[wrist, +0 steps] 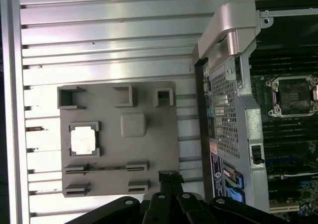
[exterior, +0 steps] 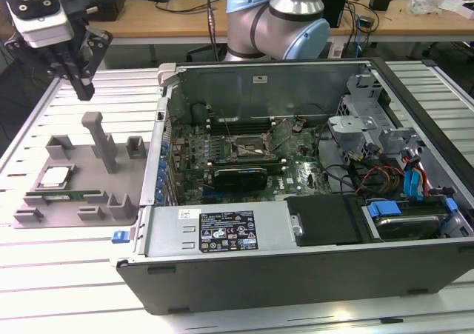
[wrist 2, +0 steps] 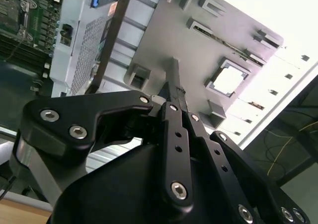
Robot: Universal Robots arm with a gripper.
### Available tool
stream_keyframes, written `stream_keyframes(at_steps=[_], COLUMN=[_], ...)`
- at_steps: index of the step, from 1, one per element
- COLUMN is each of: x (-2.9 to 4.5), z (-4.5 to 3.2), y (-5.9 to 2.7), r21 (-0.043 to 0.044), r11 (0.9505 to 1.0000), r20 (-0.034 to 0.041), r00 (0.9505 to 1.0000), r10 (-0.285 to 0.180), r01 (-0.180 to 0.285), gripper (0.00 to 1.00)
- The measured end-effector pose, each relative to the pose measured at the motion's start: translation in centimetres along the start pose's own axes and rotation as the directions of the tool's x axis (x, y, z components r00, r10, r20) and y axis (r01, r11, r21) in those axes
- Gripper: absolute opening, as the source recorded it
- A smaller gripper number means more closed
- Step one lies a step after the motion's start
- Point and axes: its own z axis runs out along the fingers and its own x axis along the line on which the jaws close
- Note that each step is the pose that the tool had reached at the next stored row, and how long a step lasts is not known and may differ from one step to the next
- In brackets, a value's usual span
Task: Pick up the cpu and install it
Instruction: 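Reach for the cpu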
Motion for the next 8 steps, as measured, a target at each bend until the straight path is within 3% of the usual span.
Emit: stream_keyframes(at_steps=[4, 6, 8], x=[1.45, 1.79, 2.93], z=[-0.04, -0.05, 0.08], y=[-0.10, -0.13, -0.23], r21=[-0.0004, -0.0005, -0.0005], r11=[1.0000, 1.0000, 1.0000], r20=[-0.0002, 0.0000, -0.0002], r00=[1.0000, 1.0000, 1.0000], r10=[0.000, 0.000, 0.000], r01=[0.000, 0.000, 0.000], gripper=[0.11, 0.11, 0.11])
